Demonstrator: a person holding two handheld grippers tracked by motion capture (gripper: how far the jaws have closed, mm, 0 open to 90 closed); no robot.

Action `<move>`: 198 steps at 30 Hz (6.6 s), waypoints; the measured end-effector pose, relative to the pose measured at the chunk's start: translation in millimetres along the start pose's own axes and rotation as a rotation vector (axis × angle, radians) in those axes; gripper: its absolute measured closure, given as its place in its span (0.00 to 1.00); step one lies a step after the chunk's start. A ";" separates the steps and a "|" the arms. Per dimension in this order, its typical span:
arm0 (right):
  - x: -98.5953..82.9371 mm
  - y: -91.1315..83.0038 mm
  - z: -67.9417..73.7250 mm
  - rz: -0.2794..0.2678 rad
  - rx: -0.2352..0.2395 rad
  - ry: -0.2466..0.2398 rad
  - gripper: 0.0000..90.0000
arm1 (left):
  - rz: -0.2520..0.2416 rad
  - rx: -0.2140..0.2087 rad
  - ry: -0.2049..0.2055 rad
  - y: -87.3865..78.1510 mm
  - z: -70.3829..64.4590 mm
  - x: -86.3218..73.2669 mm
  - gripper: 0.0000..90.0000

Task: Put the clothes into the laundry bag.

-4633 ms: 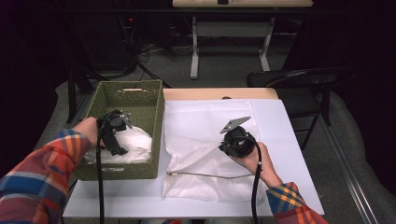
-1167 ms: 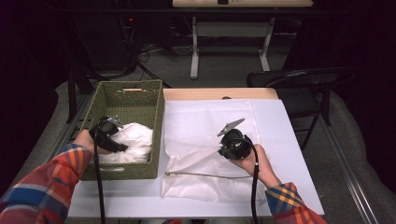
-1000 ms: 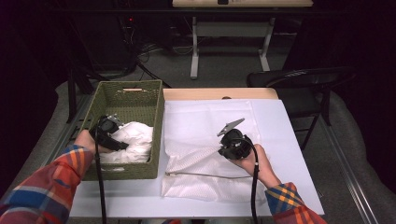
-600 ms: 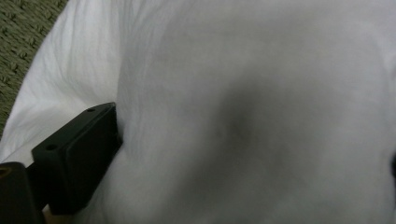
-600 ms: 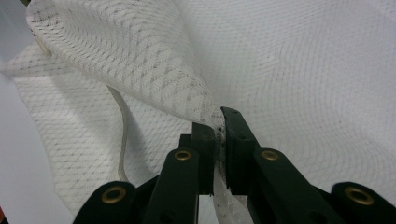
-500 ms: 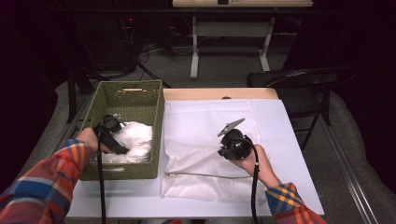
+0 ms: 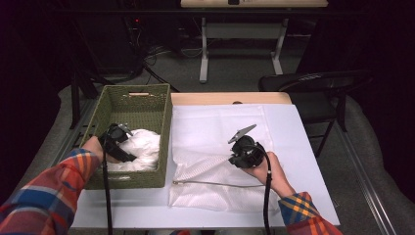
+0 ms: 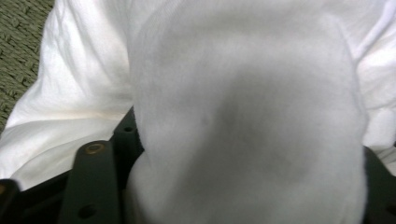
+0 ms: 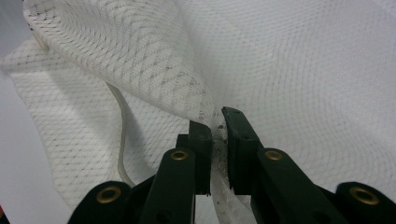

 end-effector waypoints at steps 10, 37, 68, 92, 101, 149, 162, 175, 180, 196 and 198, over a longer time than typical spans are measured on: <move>-1.0 -2.0 -2.2 0.005 -0.009 0.010 0.93 | -0.058 0.044 0.010 -18.3 -4.8 -5.6 0.51; -1.2 -3.1 -2.8 -0.007 -0.013 0.013 0.98 | -0.114 0.058 -0.026 -87.1 -7.8 2.3 0.53; -0.7 -5.1 -1.2 -0.016 -0.012 0.014 0.98 | -0.167 0.036 0.010 -162.3 -34.7 24.2 0.53; 3.8 -7.9 -3.2 -0.041 -0.042 0.069 0.99 | -0.197 -0.112 0.079 -186.7 -89.2 52.6 0.53; 8.1 -8.4 -3.1 -0.047 -0.055 0.089 0.99 | -0.213 -0.211 0.129 -170.1 -116.7 59.7 0.54; 15.5 -22.2 -3.2 -0.083 0.034 0.193 0.98 | -0.295 -0.218 -0.171 7.6 -236.3 97.4 0.50; 15.6 -29.7 -3.6 -0.100 0.023 0.217 0.99 | -0.417 -0.048 -0.346 40.7 -234.5 122.6 0.49; 7.7 -31.9 -16.6 -0.096 0.003 0.246 0.98 | -0.328 -0.048 -0.024 -22.6 -242.4 137.8 0.19; 7.9 -31.0 -16.3 -0.096 0.013 0.244 0.98 | -0.210 -0.025 0.153 -31.2 -228.3 151.0 0.14; 4.2 -30.2 -18.8 -0.085 0.020 0.233 0.98 | -0.155 -0.284 0.255 25.4 -213.7 139.5 0.68; 4.8 -31.9 -19.9 -0.091 0.009 0.233 0.98 | -0.197 -0.290 0.200 22.4 -214.0 135.8 0.72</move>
Point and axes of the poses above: each handheld gripper's, and its own axes: y roughly forward along the jaws, x roughly out of its top, z roughly to its left, the point moved 1 cm from there along y, roughly forward along the jaws, and after that the axes turned 5 degrees about x, right-handed, at the moved point
